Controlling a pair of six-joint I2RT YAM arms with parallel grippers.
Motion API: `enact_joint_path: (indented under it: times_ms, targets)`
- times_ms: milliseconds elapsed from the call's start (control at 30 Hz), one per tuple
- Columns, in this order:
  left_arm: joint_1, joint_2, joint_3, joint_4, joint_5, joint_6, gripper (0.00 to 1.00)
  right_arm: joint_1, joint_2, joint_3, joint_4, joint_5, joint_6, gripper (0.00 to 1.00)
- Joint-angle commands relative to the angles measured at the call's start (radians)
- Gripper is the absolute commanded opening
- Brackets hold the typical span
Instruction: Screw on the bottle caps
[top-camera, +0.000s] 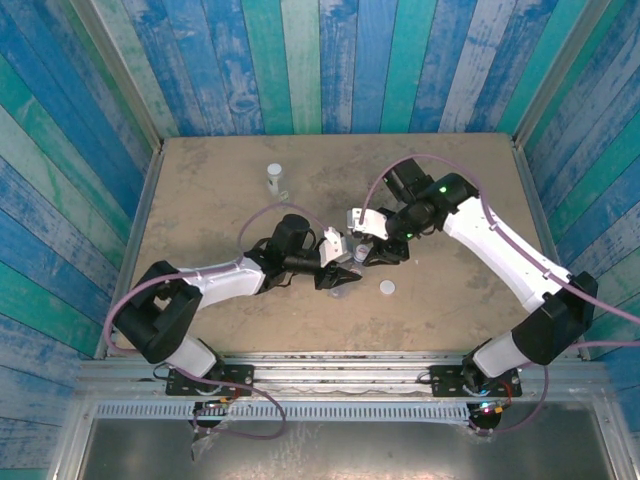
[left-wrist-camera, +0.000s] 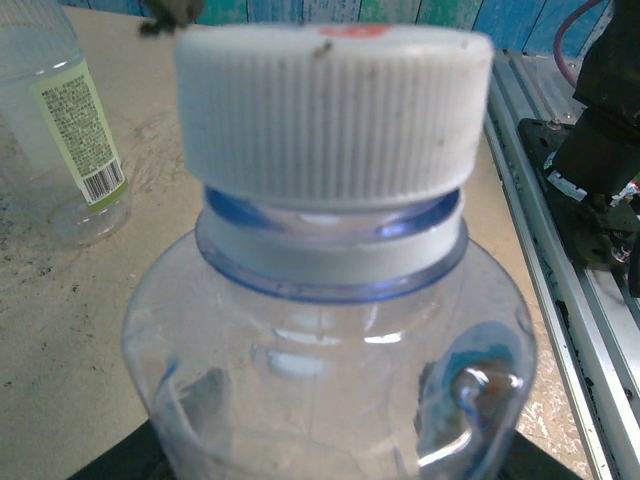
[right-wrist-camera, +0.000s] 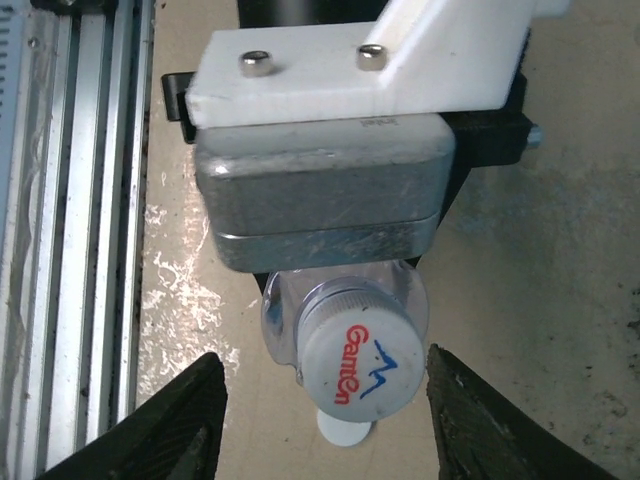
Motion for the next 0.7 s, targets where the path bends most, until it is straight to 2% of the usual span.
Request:
enact_joint_path:
  times_ms: [0,133,267,667]
  targets:
    - [-0.002,-0.067,0.013,-0.026,0.019,0.016,0.47,-0.002,0.021,0.026,-0.009,-0.014,0.004,0.54]
    - [-0.002,-0.081,0.002,-0.026,0.010,0.020,0.47,-0.002,0.041,0.036,-0.009,-0.014,0.011,0.50]
    - [-0.001,-0.080,0.002,-0.033,0.009,0.023,0.48,-0.001,0.048,0.045,-0.013,-0.030,0.015,0.41]
    - [-0.002,-0.066,0.013,0.047,-0.005,-0.034,0.47,-0.001,0.047,0.026,-0.018,-0.060,0.062,0.31]
